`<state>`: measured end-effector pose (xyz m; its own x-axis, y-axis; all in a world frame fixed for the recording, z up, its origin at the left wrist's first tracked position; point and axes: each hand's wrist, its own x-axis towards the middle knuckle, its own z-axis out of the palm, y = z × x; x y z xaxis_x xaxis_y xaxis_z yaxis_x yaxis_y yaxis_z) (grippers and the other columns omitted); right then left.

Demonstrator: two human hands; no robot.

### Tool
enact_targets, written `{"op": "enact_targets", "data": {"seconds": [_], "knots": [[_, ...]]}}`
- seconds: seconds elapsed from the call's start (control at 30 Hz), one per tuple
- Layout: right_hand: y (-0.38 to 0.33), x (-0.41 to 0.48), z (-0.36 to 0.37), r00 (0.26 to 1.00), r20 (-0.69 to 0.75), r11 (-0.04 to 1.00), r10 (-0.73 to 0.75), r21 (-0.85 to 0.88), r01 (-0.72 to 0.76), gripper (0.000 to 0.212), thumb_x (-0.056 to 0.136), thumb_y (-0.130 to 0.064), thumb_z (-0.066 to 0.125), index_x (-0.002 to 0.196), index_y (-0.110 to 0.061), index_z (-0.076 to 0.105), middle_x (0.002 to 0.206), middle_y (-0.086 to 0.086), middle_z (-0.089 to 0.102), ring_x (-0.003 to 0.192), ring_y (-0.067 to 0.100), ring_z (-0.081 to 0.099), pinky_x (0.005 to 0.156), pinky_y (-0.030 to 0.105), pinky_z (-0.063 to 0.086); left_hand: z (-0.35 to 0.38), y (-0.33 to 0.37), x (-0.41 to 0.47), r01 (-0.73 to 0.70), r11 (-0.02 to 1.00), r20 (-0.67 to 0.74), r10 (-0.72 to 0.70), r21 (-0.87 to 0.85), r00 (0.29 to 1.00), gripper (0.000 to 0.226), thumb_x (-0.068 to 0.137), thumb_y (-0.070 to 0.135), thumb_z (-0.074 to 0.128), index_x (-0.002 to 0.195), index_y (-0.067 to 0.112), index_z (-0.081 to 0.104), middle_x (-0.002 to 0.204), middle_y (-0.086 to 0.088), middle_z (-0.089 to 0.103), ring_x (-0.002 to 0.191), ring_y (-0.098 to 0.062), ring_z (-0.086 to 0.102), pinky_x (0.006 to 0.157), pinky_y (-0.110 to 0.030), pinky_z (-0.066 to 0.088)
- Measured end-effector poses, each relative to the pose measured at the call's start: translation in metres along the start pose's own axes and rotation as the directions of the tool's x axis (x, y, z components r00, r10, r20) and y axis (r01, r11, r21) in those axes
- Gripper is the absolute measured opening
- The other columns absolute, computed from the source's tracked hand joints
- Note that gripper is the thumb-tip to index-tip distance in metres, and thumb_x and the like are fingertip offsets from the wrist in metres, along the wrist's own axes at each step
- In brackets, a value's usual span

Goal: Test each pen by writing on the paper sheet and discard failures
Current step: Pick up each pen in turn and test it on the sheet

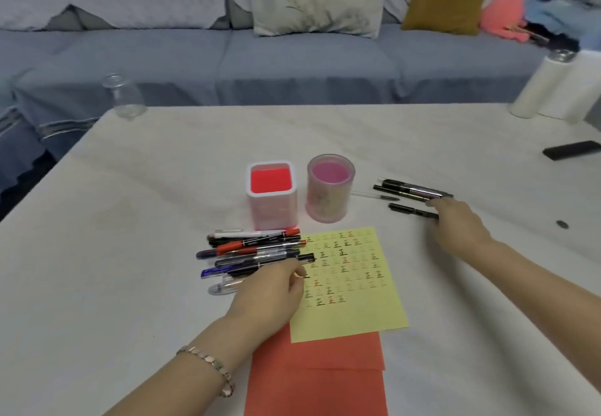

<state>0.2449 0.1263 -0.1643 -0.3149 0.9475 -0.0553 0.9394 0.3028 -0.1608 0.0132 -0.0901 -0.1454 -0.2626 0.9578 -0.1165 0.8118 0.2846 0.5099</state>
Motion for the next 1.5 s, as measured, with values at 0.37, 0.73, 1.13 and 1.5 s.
{"op": "enact_targets", "data": {"seconds": [0.37, 0.73, 1.13, 1.5], "knots": [[0.01, -0.015, 0.004, 0.999, -0.025, 0.987, -0.025, 0.158, 0.029, 0.023, 0.095, -0.019, 0.044, 0.111, -0.011, 0.058, 0.108, 0.011, 0.055, 0.09, 0.027, 0.055, 0.076, 0.033, 0.039, 0.009, 0.013, 0.012, -0.061, 0.994, -0.108, 0.052, -0.087, 0.993, 0.029, 0.094, 0.025, 0.047, 0.122, 0.029, 0.053, 0.111, 0.014, 0.058, 0.104, -0.008, 0.055, 0.085, -0.025, 0.044], [-0.074, -0.092, -0.087, 0.926, 0.096, 0.444, -0.365, 0.892, 0.083, 0.013, 0.085, -0.005, 0.061, 0.082, -0.012, 0.071, 0.056, -0.002, 0.063, 0.048, 0.005, 0.05, 0.048, 0.013, 0.038, 0.01, 0.049, 0.019, -0.373, 0.928, -0.195, 0.367, 0.009, 0.909, 0.034, 0.1, 0.03, 0.035, 0.13, 0.021, 0.046, 0.108, 0.004, 0.057, 0.097, -0.018, 0.055, 0.081, -0.028, 0.037], [-0.144, -0.094, -0.031, 0.983, 0.031, 0.36, -0.182, 0.932, 0.038, 0.042, 0.088, -0.009, 0.052, 0.053, -0.016, 0.03, 0.039, -0.007, 0.03, 0.038, 0.009, 0.028, 0.044, 0.021, 0.025, 0.0, 0.035, 0.002, -0.351, 0.887, -0.19, 0.305, -0.302, 0.933, 0.027, 0.088, 0.043, 0.029, 0.091, 0.025, 0.05, 0.066, 0.006, 0.051, 0.066, -0.013, 0.047, 0.064, -0.035, 0.038], [-0.114, -0.099, -0.021, 0.997, -0.012, 0.271, -0.073, 0.962, 0.032, 0.037, 0.092, -0.011, 0.052, 0.057, -0.011, 0.037, 0.035, -0.001, 0.042, 0.032, 0.012, 0.034, 0.038, 0.018, 0.031, 0.007, 0.004, -0.001, -0.13, 0.99, -0.116, 0.123, -0.054, 0.986, 0.01, 0.099, 0.028, 0.032, 0.096, 0.021, 0.039, 0.067, 0.009, 0.047, 0.063, -0.012, 0.046, 0.058, -0.03, 0.03]]}}
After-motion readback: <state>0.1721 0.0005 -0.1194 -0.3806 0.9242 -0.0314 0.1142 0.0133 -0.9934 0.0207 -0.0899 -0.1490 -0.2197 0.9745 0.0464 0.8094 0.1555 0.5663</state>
